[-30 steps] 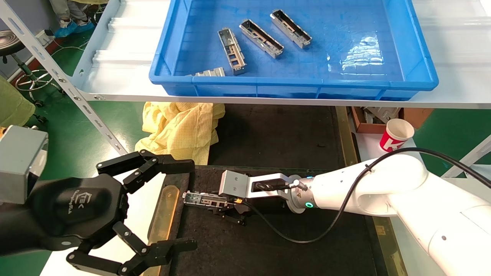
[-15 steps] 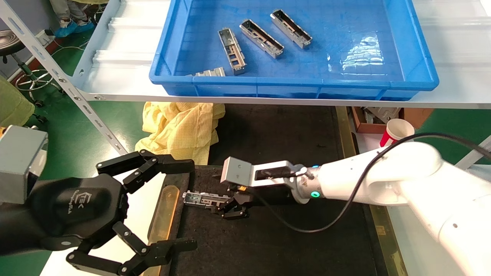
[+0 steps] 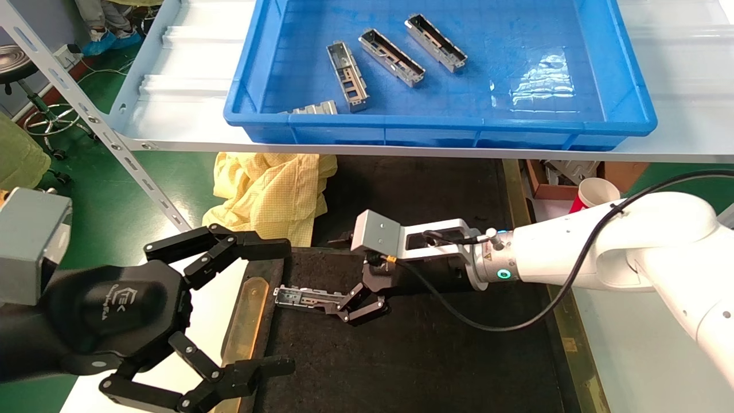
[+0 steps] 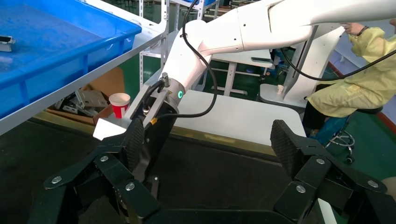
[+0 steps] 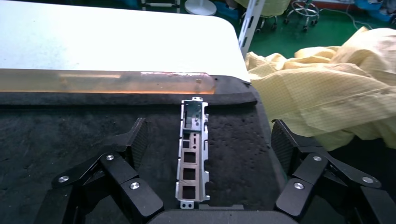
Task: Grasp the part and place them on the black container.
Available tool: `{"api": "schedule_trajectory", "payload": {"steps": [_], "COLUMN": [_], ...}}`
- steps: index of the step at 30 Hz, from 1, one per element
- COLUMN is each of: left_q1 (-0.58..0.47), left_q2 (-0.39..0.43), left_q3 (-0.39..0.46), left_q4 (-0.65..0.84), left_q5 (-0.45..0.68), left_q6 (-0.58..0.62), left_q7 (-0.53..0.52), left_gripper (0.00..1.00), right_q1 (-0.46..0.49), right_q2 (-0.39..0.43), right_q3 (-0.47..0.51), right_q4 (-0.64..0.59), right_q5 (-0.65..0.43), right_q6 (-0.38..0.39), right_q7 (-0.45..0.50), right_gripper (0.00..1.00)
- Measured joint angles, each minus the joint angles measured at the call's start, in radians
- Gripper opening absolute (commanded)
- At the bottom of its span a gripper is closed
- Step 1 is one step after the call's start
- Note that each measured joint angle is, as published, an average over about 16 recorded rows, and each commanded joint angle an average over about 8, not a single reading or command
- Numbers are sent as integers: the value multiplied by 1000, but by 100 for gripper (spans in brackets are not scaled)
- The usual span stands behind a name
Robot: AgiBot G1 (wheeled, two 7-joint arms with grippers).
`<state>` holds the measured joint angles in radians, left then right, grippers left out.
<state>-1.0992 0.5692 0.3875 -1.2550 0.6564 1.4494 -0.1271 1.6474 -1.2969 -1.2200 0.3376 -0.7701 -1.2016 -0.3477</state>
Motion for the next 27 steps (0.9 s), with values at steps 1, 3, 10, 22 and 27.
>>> {"api": "schedule_trajectory", "payload": {"steps": [1, 3, 10, 22, 27], "left_q1": [0, 0, 0, 0, 0], "left_q2": [0, 0, 0, 0, 0], "left_q3": [0, 0, 0, 0, 0], "left_q4": [0, 0, 0, 0, 0], "left_q5": [0, 0, 0, 0, 0], "left_q6": [0, 0, 0, 0, 0], "left_q7": [0, 0, 0, 0, 0], "left_gripper": [100, 100, 100, 100, 100], "right_q1": [-1, -3, -29, -129, -176], "right_q2": [0, 0, 26, 146, 204], "right_q3": [0, 2, 40, 204, 283], "right_q4": [1, 5, 47, 213, 291], "right_q5": [0, -1, -3, 5, 8], "right_q6": [1, 4, 0, -53, -78], "right_q7": [0, 2, 24, 118, 163], "right_gripper": [100, 100, 100, 100, 100]}}
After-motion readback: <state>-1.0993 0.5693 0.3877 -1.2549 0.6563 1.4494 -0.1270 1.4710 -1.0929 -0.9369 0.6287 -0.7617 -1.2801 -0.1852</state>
